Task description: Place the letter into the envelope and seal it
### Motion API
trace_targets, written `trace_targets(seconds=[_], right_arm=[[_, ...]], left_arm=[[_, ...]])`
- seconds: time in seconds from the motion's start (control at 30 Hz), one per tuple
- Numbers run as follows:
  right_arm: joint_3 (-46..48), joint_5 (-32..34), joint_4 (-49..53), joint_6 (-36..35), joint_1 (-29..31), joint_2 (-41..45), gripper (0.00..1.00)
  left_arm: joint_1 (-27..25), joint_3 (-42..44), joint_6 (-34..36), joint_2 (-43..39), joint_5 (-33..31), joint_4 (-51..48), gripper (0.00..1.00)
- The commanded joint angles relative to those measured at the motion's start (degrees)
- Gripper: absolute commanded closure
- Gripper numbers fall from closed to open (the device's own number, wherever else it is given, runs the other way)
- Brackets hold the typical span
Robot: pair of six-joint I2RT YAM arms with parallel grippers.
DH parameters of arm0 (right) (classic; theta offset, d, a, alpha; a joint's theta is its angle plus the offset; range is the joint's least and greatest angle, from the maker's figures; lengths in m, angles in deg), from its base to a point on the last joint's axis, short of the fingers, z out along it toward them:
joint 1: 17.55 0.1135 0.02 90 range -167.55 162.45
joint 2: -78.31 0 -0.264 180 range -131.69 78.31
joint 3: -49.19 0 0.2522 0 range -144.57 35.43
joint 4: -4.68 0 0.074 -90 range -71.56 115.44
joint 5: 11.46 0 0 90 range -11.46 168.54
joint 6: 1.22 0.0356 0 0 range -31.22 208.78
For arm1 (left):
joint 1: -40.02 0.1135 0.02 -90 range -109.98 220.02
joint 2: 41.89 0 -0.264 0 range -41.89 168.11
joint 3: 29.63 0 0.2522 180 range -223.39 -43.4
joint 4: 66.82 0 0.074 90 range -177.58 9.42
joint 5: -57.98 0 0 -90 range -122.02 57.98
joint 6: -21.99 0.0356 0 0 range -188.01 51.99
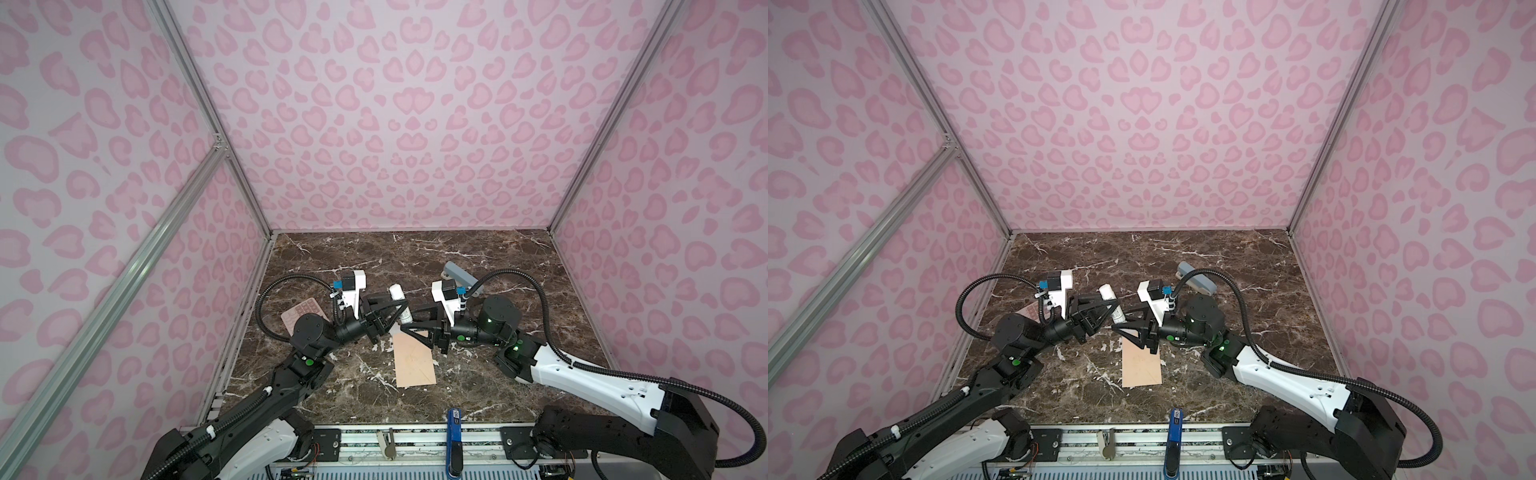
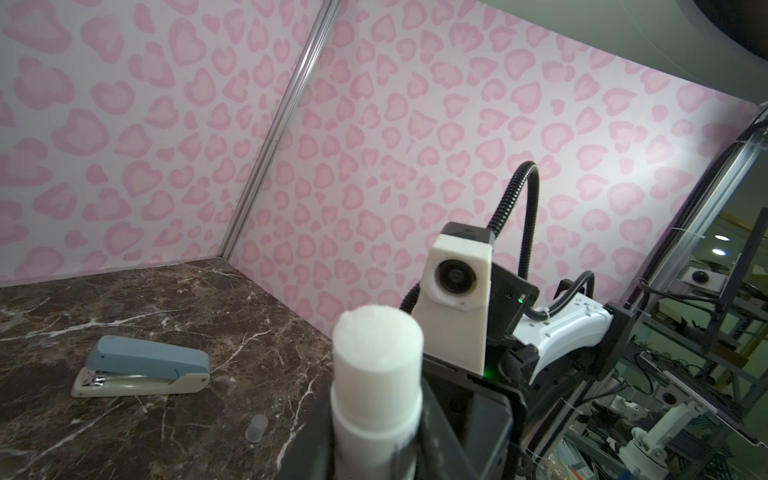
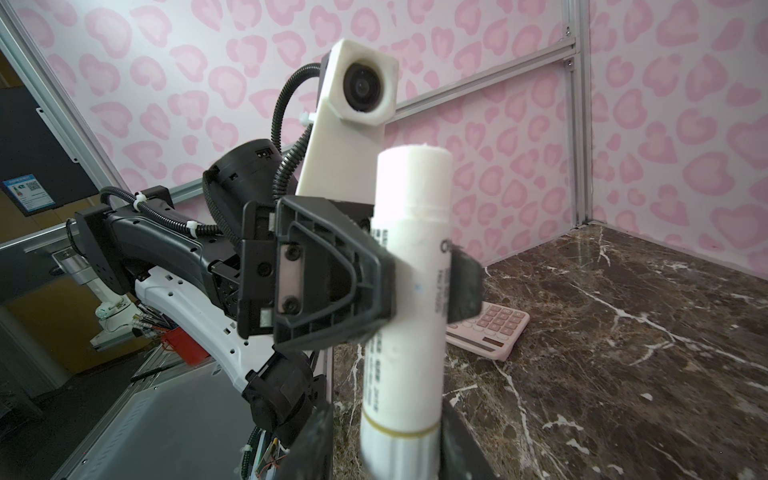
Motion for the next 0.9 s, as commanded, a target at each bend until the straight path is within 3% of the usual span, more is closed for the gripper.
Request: trace_targets(seconds=[0.0,0.4,0.73,0.87], right_arm=[[-0.6,-1.2,-1.9,0.0,0.0,-0.3,0.62],[-1.5,2.3,1.1,-1.1,0.1,0.0,0.74],[-3.7,18.7,9.4,-4.5,1.5,1.3,0.76],[-4.9,30.0,12.8,-7.7,5.4,1.8,0.76]], left_arm=[[0.1,-0.7,-0.2,0.0,0.4,2.7,0.96],[0.0,-0.1,0.0,0.7,-0.2,2.4,0.96],[-1.3,0.1,4.4,-1.4,-8.3,-4.6,0.96],[-2.4,-0.5,5.6,-1.3,-11.5,-6.6,0.96]])
